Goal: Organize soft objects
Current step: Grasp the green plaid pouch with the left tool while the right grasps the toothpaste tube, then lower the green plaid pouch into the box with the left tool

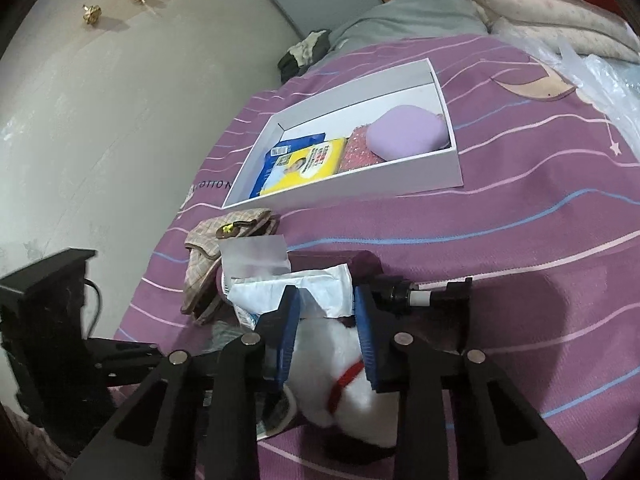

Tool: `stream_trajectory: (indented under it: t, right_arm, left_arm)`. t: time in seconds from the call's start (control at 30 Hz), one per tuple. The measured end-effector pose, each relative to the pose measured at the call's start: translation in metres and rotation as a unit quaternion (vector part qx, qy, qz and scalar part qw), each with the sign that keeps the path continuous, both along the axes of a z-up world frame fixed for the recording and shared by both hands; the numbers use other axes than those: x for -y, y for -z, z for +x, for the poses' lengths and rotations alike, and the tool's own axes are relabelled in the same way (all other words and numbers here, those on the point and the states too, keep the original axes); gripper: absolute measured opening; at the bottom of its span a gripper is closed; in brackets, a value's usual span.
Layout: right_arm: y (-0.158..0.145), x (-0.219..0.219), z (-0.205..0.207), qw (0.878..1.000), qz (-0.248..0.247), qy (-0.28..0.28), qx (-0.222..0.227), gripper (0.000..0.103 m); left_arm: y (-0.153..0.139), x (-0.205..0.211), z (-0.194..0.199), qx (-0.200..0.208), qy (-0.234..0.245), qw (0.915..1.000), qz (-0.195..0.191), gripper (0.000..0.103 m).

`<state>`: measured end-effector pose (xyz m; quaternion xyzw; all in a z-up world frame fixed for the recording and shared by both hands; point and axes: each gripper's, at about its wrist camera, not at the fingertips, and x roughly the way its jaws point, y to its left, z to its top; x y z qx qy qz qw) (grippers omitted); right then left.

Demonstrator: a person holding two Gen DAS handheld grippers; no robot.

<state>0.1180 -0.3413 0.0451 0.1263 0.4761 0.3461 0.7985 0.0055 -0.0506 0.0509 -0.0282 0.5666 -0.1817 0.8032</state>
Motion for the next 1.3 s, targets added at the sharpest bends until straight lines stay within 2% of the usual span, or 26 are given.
stream_trajectory:
  t: [0.2,0.27,0.47,0.73,0.93,1.13,1.3]
  right_arm:
    - [-0.003,0.006,0.000,1.000,-0.001,0.010,0.006,0.006]
    - [-0.009,0.009,-0.002,1.000,0.010,0.008,0.011,0.005]
    - [-0.030,0.014,-0.006,0.999,0.032,0.009,0.031,0.005]
    - [-0.046,0.014,-0.009,0.998,0.049,0.013,0.048,0.005]
    - [-0.046,0.004,-0.008,0.998,0.053,0.009,0.043,0.005]
    - [-0.060,0.000,0.000,0.996,0.072,0.013,0.044,0.005]
    - [-0.066,0.002,0.011,0.995,0.080,0.029,0.045,0.005]
  left_arm:
    - [-0.009,-0.018,-0.004,0.003,-0.032,0.9995,0.004,0.039]
    - [-0.015,-0.025,-0.006,0.013,-0.044,0.9989,0.004,0.039]
    - [-0.032,-0.040,-0.006,0.042,-0.073,0.9964,-0.011,0.039]
    - [-0.043,-0.046,-0.002,0.071,-0.107,0.9912,0.030,0.039]
    - [-0.045,-0.051,0.016,0.055,-0.122,0.9903,0.037,0.039]
    - [-0.059,-0.057,0.034,0.066,-0.136,0.9874,0.046,0.039]
    - [-0.060,-0.063,0.055,0.061,-0.130,0.9889,0.037,0.039]
